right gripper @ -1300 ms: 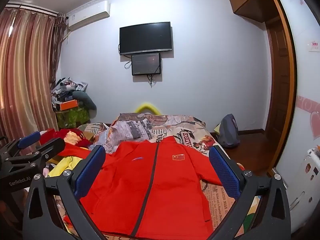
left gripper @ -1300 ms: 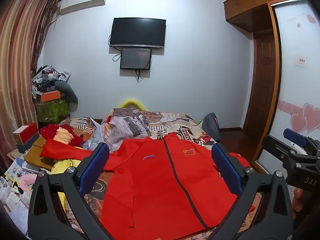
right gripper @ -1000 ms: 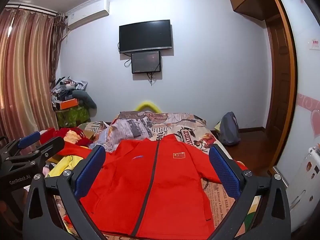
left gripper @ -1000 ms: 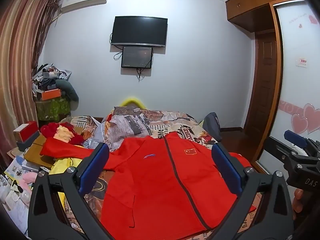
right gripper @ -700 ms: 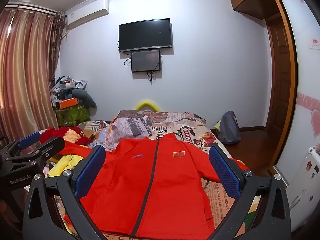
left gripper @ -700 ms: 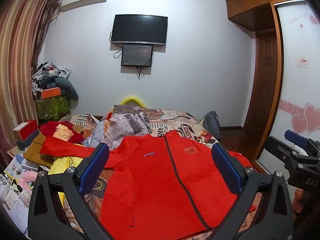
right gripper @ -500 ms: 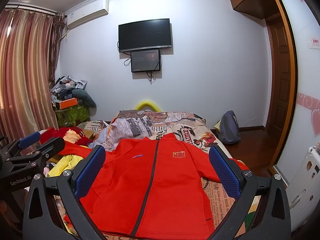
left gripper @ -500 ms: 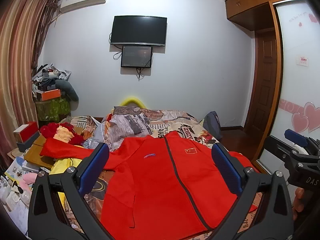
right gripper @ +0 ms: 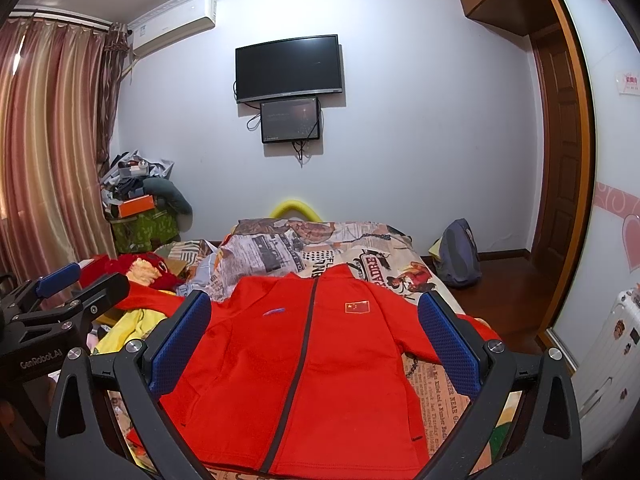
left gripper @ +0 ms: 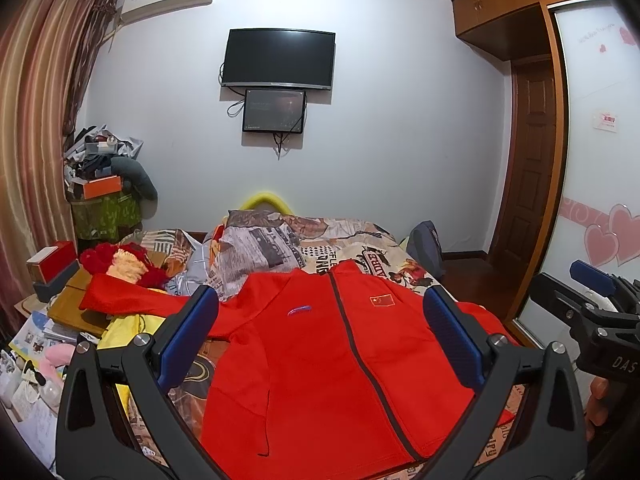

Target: Fold large clothes

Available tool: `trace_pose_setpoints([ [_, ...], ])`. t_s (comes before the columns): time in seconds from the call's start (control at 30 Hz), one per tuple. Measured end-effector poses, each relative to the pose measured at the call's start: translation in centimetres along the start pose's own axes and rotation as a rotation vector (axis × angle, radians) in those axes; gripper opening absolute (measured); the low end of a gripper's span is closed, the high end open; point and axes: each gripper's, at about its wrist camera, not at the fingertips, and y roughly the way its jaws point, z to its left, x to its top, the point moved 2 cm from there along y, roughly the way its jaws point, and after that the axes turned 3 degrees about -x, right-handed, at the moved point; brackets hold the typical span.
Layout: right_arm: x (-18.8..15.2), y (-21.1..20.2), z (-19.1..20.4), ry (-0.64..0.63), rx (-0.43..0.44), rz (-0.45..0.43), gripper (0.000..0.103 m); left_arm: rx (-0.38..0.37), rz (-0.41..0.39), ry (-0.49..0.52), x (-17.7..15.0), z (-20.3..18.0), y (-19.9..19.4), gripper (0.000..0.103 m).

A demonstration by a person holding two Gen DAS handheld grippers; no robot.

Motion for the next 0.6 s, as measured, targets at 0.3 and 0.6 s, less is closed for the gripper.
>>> trace_pose_setpoints([
  [0.3, -0.15, 0.13, -0.05, 0.001, 0.0, 0.004, 0.103, 0.005, 0.006, 0.0, 0.18, -0.27, 0.24, 0.103],
  [0.6, -0.44, 0.22, -0.1, 0.002, -0.001, 0.007, 0.103, 0.008, 0.012, -0.002, 0.1, -0.22, 0.34, 0.103],
])
